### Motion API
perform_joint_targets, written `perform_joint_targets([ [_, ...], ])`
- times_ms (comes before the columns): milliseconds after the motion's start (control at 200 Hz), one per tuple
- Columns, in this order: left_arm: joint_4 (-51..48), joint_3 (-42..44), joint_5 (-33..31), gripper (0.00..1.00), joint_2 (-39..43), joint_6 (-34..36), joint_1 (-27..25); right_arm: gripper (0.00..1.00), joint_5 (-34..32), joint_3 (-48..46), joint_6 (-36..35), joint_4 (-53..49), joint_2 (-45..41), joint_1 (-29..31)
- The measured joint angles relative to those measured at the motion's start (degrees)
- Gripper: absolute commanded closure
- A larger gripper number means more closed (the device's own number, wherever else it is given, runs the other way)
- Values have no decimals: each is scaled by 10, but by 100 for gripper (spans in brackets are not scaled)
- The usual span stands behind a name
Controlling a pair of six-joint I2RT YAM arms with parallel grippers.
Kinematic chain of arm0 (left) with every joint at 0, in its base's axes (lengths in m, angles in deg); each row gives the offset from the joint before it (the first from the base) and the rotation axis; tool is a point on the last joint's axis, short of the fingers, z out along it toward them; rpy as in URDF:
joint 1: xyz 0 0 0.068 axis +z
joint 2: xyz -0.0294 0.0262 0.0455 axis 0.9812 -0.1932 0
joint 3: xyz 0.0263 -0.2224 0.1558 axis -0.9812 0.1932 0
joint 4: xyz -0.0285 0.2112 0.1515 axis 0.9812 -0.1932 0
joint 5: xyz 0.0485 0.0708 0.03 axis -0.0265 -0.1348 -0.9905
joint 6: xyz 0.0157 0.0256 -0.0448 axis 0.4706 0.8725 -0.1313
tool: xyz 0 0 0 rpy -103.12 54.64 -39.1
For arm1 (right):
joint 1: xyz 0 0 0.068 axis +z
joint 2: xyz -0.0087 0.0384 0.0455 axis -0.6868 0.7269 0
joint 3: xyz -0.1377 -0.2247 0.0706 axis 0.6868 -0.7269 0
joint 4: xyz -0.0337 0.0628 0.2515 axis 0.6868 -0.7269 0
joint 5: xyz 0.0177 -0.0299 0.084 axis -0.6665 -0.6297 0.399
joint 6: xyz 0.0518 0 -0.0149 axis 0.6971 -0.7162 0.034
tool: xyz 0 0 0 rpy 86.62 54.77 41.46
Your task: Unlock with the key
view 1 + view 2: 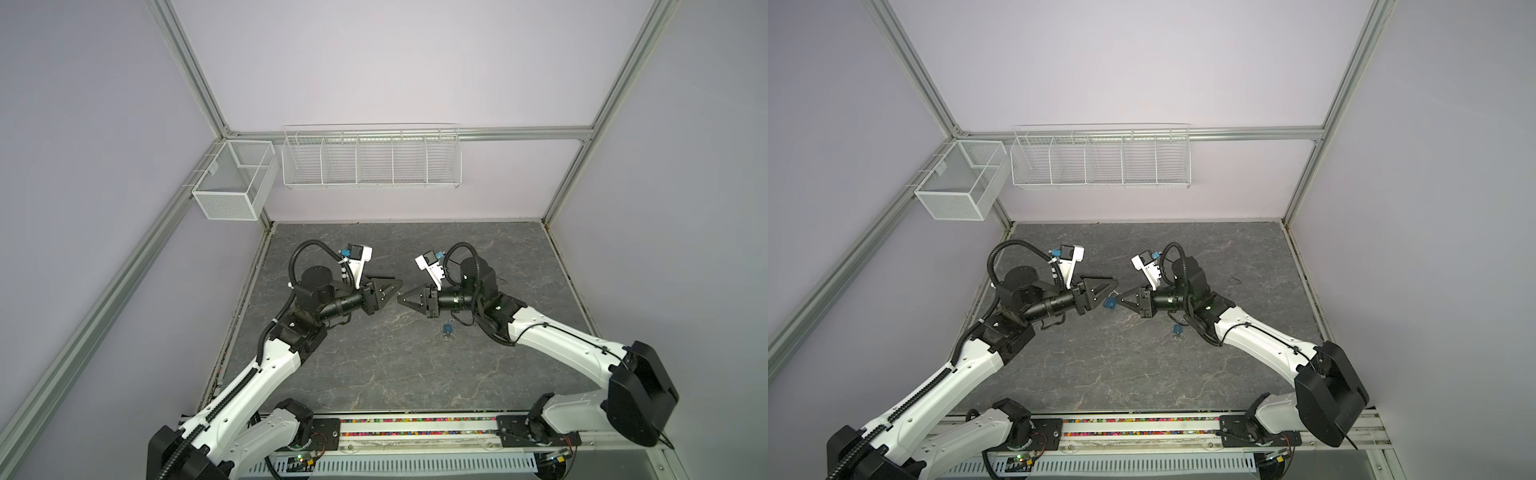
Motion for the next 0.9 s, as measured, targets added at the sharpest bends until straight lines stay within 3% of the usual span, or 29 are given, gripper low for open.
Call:
perform_joint_targets([
  [165, 35, 27, -27, 63, -1, -41, 0, 94, -14, -26, 49, 65, 2, 0],
  [360, 92, 41, -26, 70, -22, -79, -4, 94, -30, -28, 89, 120, 16, 6],
  [650, 115, 43, -28, 96, -36, -97, -9, 94, -40, -28, 107, 151, 22, 17],
  [780, 111, 43, -32, 100, -36, -91, -9, 81, -40, -28, 103, 148, 22, 17],
  [900, 97, 42, -31, 100, -36, -79, -9, 77, -41, -28, 90, 134, 22, 17],
])
